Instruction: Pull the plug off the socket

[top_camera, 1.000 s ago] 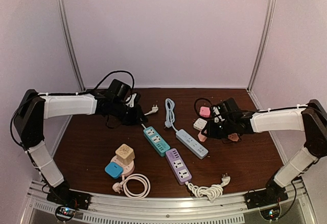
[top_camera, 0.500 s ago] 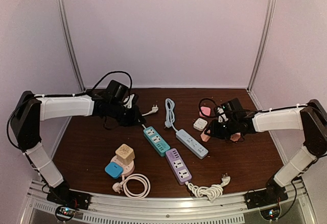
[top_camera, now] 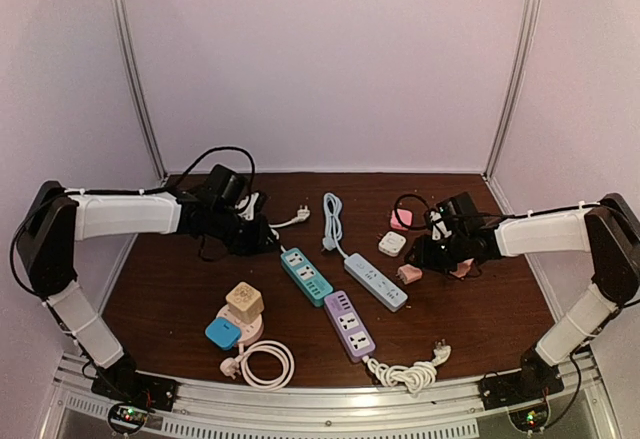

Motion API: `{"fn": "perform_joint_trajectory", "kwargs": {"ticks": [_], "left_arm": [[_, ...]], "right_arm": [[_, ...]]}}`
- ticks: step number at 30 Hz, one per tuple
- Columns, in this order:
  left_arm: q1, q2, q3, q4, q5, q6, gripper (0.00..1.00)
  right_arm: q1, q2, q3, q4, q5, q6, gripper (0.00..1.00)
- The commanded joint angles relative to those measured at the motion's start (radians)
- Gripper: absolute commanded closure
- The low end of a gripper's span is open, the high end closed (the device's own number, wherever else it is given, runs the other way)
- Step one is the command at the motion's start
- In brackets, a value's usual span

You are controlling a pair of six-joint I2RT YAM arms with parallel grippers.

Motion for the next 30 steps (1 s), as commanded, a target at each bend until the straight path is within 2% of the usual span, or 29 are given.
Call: {"fn": "perform_joint_trajectory", "kwargs": {"ticks": [1,5,9,12,21,27,30], "left_arm": [[-0.002,-0.040,-0.017,0.015,-0.020,0.023,0.84],[-0.002,-0.061,-0.023,-0.007,-0.032,0.042,0.84],[-0.002,-0.099,-0.041,-0.032,-0.036,0.075,0.77],[-0.004,-0.139,-0.070,-0.050,-0.037,0.093,0.72],[-0.056,-0.279,-0.145,-0.215,-0.135,0.141,0.48],[-0.132,-0.351,-0.157,-0.322,-0.208,0.169,0.30],[-0.165,-0.366,-0.158,-0.367,-0.241,0.188,0.23]], "right_arm": [[-0.007,-0.009,0.006,-0.028,0.042,-0.019,0.52],[-0.006,-0.010,0.018,-0.050,0.056,-0.028,0.49],[-0.004,-0.017,0.037,-0.068,0.066,-0.040,0.44],[-0.003,-0.017,0.048,-0.076,0.081,-0.053,0.36],[0.033,0.029,0.116,-0.100,0.109,-0.081,0.12],[0.054,0.059,0.150,-0.094,0.107,-0.083,0.00],[0.066,0.066,0.167,-0.093,0.109,-0.081,0.00]]}}
